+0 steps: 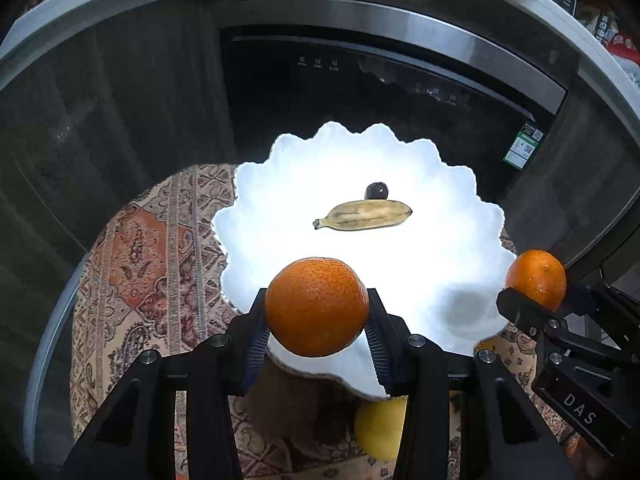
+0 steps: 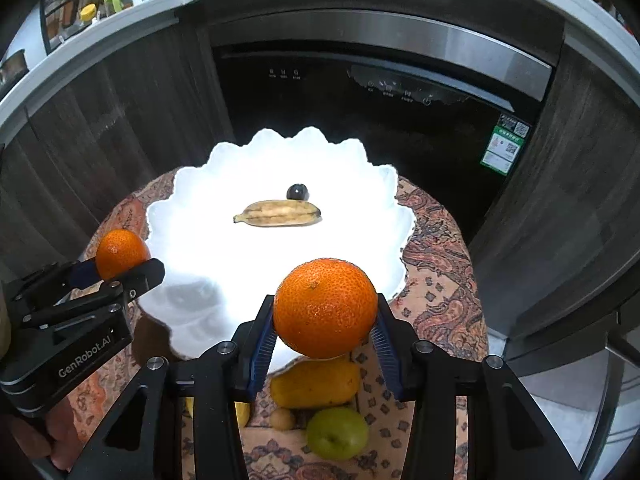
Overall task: Organize fruits
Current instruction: 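Carry both oranges over the white bowl and open both tools, then withdraw both open tools from the bowl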
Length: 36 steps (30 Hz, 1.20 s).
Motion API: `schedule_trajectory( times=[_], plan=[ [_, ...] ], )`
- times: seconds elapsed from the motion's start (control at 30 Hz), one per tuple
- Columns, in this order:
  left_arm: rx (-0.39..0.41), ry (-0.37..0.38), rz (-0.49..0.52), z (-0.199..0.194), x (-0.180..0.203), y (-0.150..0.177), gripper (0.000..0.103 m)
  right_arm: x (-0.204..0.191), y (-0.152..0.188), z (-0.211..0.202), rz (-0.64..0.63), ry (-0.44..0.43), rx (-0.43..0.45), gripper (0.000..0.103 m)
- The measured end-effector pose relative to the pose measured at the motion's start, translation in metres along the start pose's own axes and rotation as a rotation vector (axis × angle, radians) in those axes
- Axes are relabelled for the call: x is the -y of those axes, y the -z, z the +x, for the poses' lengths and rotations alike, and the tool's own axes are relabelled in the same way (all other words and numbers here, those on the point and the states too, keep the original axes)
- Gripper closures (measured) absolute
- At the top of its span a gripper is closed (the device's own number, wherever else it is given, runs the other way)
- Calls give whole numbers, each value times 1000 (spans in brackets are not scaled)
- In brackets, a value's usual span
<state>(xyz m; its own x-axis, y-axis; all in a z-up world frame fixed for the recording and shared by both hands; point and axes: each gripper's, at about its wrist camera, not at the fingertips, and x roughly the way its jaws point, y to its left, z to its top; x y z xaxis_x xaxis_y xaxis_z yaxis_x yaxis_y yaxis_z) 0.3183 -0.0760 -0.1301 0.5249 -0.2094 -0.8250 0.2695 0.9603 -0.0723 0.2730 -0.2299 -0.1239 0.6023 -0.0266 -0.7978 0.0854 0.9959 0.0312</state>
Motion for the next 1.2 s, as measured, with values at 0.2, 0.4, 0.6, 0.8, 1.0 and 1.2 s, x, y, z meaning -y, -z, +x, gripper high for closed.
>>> schedule_trajectory(
  times=[0.2,0.4,0.6,0.8,1.0,1.2],
  plan=[
    [-44,8,-33,15,-4,-1,46,-3,-2,16,-12,-22,-40,56],
    [-21,-38,-31,7,-9,-2,30,-4,-3,12,-10,28,-9,30],
    [1,-74,-35,-9,-15,4,20,-11,-4,-7,-40,82,49,21],
    [33,-90,-30,-35,-17,8,15,-15,1,-26,-30,85,58,20],
    [68,-96,-17,-63,-12,14,15,-14,7,-52,-28,97,86,20],
    [103,-97,-11,-89,-8,23,15,-12,14,-79,-28,110,119,20]
  ],
)
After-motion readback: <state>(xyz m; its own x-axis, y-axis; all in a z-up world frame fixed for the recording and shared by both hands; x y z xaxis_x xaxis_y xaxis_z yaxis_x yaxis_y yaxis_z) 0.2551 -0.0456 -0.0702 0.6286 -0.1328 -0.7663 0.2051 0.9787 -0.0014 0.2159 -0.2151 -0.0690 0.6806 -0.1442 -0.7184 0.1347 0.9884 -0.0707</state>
